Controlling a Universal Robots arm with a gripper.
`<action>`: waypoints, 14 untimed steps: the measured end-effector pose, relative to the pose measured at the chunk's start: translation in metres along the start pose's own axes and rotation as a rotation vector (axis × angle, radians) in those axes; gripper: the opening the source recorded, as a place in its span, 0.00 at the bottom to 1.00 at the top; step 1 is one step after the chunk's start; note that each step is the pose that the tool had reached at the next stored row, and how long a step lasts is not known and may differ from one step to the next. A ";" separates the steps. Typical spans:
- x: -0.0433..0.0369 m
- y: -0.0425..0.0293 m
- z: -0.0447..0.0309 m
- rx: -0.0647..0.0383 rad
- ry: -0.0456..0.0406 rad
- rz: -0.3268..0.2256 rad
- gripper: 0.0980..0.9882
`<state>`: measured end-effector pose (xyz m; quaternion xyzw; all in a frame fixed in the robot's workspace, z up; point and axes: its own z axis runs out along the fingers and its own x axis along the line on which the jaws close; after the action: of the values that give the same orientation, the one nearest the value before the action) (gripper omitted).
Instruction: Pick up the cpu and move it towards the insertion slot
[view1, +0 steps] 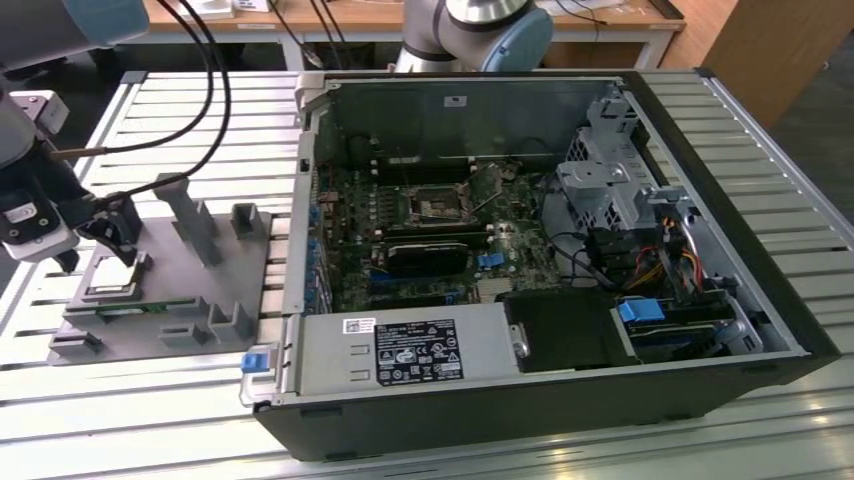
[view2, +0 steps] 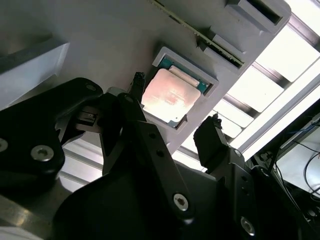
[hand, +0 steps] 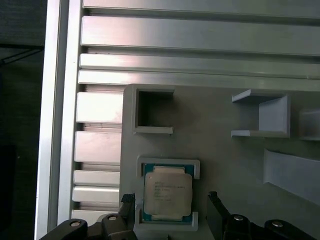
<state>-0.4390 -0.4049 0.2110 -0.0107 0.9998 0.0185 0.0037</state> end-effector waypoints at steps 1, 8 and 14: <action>0.0000 -0.0001 0.0011 0.000 0.0000 0.000 0.65; 0.0000 -0.0004 0.0087 0.002 -0.0002 0.000 0.65; 0.0001 -0.0006 0.0149 0.002 -0.0002 0.000 0.65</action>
<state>-0.4389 -0.4049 0.1961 -0.0108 0.9998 0.0178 0.0038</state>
